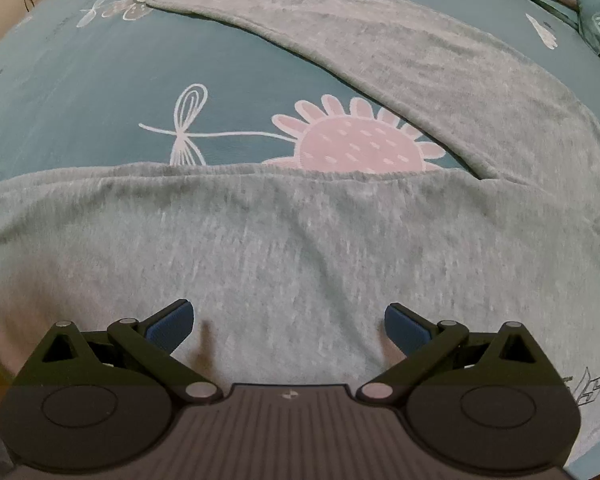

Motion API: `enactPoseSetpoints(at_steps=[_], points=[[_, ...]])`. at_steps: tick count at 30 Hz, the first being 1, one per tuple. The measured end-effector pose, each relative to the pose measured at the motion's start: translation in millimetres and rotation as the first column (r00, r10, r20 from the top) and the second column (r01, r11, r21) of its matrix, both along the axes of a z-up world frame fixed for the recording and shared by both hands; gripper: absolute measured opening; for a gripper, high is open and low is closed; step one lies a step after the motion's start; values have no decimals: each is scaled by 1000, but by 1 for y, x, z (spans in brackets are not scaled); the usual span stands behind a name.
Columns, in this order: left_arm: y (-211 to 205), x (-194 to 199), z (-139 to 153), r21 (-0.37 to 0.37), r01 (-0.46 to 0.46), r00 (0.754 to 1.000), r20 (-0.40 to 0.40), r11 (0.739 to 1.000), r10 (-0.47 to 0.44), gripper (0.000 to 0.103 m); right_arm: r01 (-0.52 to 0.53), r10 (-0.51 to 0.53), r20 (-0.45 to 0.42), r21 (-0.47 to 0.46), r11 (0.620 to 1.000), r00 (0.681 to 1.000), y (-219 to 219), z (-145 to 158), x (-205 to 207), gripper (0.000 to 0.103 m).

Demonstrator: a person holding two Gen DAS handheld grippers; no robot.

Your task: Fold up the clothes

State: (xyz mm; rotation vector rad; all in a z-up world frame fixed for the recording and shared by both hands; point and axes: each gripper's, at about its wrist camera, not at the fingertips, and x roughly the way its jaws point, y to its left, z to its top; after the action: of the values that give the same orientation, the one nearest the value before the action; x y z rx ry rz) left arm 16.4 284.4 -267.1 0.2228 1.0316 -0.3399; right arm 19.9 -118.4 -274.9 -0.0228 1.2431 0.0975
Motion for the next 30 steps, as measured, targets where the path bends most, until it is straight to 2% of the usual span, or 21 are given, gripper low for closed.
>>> enactPoseSetpoints(at_steps=[1, 4, 6, 9, 11, 14, 17, 18, 19, 21, 22, 23, 25, 26, 28, 30], points=[[-5, 0, 0, 32, 44, 999, 17, 999, -45, 27, 8, -8, -8, 8, 1000, 1000, -1, -2, 0, 103], [-24, 0, -3, 138, 144, 988, 39, 980, -150, 21, 46, -45, -29, 43, 998, 999, -5, -6, -1, 103], [-29, 5, -2, 162, 143, 987, 46, 976, -152, 21, 66, -64, -38, 59, 996, 997, -6, -8, -2, 103], [-16, 13, 2, 120, 20, 997, 67, 993, -28, 21, 64, -62, -33, 63, 996, 998, -5, -8, -2, 103], [-12, 20, -2, 79, -36, 998, 51, 996, 32, 22, 62, -60, -32, 64, 996, 998, -5, -7, -1, 103], [-9, 17, -3, 63, -84, 996, 36, 995, 81, 25, 61, -59, -27, 72, 996, 998, -5, -3, 1, 103], [5, 19, 0, -8, -189, 982, -2, 982, 189, 36, 62, -61, -17, 74, 995, 998, -7, 1, 2, 103], [9, 19, 1, -28, -217, 976, -14, 976, 217, 36, 62, -61, -14, 74, 995, 998, -8, 2, 2, 103], [11, 15, 4, -30, -220, 975, -13, 975, 220, 36, 63, -63, -3, 73, 995, 998, -8, 5, 3, 103], [10, 10, 6, 17, -223, 975, -6, 975, 223, 38, 65, -67, 21, 69, 996, 998, -10, 9, 4, 103], [11, 10, 5, 42, -249, 968, -13, 968, 250, 38, 64, -66, 26, 68, 996, 997, -11, 11, 5, 103], [17, 9, 5, 33, -288, 957, -30, 957, 289, 38, 64, -67, 31, 67, 996, 997, -11, 12, 6, 103], [30, 9, 8, -42, -379, 924, -75, 925, 375, 38, 55, -58, 39, 77, 996, 998, -13, 15, 8, 103], [33, 9, 13, -63, -413, 910, -74, 908, 409, 38, 51, -54, 44, 74, 996, 998, -13, 16, 8, 103], [30, 9, 26, -59, -451, 893, -34, 891, 449, 36, 37, -41, 57, 69, 997, 998, -13, 18, 8, 103], [22, 10, 41, -43, -470, 882, 23, 881, 471, 42, 10, -14, 73, 60, 998, 997, -10, 20, 8, 101]])
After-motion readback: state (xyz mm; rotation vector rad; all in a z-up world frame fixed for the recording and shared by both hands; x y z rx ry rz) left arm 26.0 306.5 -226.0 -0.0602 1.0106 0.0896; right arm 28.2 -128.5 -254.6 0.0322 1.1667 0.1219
